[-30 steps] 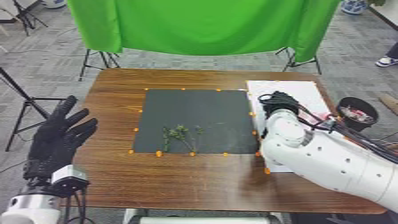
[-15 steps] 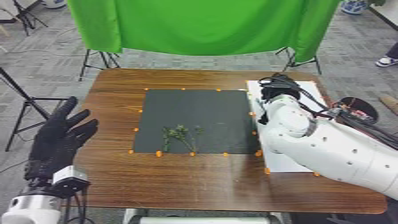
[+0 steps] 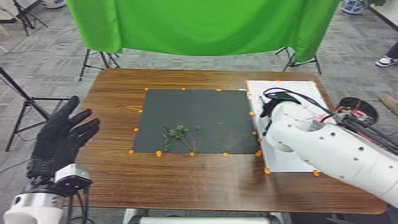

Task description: Arrange flowers

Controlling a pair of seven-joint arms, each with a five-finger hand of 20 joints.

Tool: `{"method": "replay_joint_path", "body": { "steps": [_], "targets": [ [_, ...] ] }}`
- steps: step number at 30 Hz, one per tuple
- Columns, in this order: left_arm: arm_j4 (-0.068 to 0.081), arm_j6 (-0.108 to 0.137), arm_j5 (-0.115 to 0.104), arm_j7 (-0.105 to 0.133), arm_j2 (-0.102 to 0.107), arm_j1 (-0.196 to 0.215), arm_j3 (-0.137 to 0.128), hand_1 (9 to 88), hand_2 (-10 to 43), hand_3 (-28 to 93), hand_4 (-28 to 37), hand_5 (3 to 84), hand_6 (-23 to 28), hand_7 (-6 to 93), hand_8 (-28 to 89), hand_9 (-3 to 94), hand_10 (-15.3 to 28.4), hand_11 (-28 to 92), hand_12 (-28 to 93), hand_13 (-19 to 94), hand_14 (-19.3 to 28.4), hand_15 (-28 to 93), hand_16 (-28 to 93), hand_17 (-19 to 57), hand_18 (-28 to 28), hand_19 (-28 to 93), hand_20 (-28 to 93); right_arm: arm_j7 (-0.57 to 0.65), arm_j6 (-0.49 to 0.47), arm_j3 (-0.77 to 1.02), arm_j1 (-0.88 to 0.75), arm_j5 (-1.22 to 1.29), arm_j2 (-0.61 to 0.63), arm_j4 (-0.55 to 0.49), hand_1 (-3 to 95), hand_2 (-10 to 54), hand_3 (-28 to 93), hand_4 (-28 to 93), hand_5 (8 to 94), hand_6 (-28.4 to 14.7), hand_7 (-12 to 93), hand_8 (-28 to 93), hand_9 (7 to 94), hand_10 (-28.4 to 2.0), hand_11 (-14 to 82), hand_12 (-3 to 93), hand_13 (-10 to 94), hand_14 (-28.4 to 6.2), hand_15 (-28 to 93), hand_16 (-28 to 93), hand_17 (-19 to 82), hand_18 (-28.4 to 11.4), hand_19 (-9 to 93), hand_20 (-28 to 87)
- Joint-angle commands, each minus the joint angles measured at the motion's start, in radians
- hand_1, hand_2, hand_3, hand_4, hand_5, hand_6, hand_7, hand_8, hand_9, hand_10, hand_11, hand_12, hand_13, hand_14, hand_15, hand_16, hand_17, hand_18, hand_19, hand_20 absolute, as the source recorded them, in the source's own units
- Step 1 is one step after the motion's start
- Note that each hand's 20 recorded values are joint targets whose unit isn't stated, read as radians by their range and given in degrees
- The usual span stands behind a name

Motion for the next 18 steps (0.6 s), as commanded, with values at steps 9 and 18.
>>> {"method": "replay_joint_path", "body": {
  "steps": [9, 18],
  "targets": [
    [0.005, -0.005, -0.016, 0.025, 0.03, -0.009, 0.017, 30.7, 7.3, 63, -19.8, 30.9, 6.8, 8.2, -8, 26.1, 18.1, 24, 11, 19, 26.8, 54, -12, -7.3, 27.3, 54, 0, -0.013, 0.008, -0.088, 0.066, -0.022, -0.043, 0.101, 35.8, -1.8, 71, -23, 57.5, -9.2, 15, -8, 67.2, -19.6, 23.2, 15.8, 70, -14.3, 59, 12, 54, -14.6, 93, -11],
    [0.005, -0.007, -0.013, 0.016, 0.017, -0.009, 0.012, 30.6, 7.4, 63, -19.9, 30.9, 6.7, 8.3, -8, 26.1, 18.1, 24, 11, 19, 26.8, 54, -12, -7.3, 27.3, 54, 0, -0.013, -0.024, -0.077, 0.028, -0.005, -0.049, 0.114, 44.0, 2.3, 73, -26, 62.6, -6.2, 17, -8, 70.9, -16.2, 24.2, 16.1, 73, -11.7, 58, 12, 55, -13.1, 93, -11]
  ]
}}
